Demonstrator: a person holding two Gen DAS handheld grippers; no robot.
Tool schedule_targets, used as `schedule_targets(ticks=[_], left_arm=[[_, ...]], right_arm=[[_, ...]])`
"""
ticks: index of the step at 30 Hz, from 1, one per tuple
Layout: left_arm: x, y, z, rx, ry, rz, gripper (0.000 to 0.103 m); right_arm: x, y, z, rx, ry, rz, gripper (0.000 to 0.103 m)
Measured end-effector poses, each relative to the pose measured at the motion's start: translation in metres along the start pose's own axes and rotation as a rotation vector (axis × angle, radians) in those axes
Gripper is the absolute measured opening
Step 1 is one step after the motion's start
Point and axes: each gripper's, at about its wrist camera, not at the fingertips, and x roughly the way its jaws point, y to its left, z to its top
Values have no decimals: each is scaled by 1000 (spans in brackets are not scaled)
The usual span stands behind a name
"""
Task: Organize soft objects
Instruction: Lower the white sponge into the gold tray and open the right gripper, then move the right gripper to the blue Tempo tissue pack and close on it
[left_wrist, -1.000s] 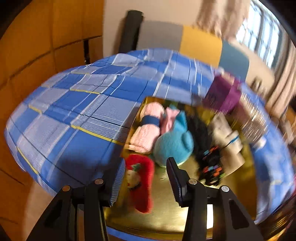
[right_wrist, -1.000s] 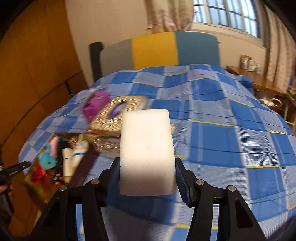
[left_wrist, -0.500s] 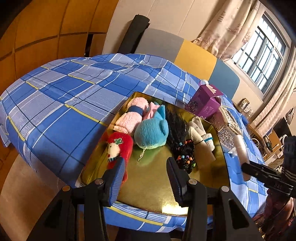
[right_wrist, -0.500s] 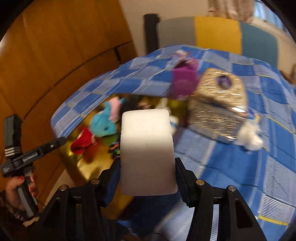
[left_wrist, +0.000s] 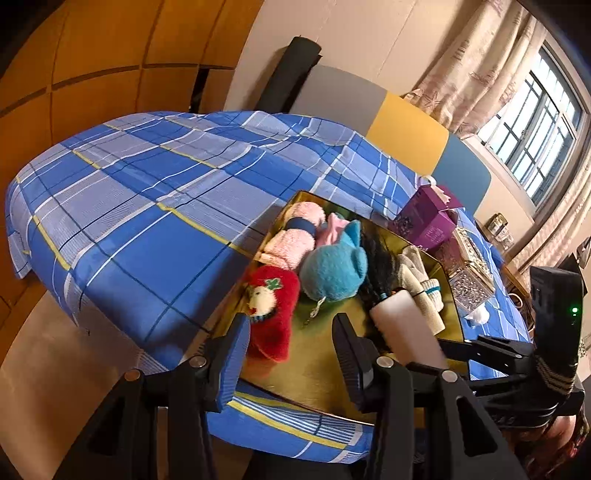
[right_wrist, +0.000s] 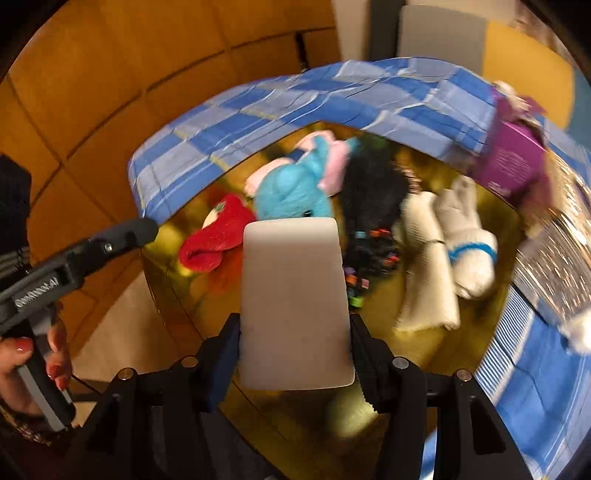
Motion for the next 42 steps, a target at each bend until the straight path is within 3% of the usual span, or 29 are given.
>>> schedule_targets(ticks=[7, 13, 17, 25, 30, 35, 42], left_arm=[[-2, 10, 0, -31, -6, 6, 47], [-3, 12, 0, -39, -11, 12, 47], [-2, 12, 0, -43, -6, 10, 47], [3, 1, -3, -32, 13, -22, 47], [6, -22, -6, 22, 27, -64, 47], [9, -50, -9, 82, 42, -111, 47], [14, -95, -16, 173, 81, -175, 47]], right_arm=[[37, 7, 21, -34, 114, 59, 58], [60, 12, 33, -38, 144, 58, 60], [53, 9, 35, -7, 99, 66, 77], [-7, -14, 22, 79, -79, 62, 77], [-49, -41, 4, 164, -197, -17, 77], [-78, -83, -24, 257, -237, -96, 77], [-94, -147, -74, 393, -212, -198, 77]])
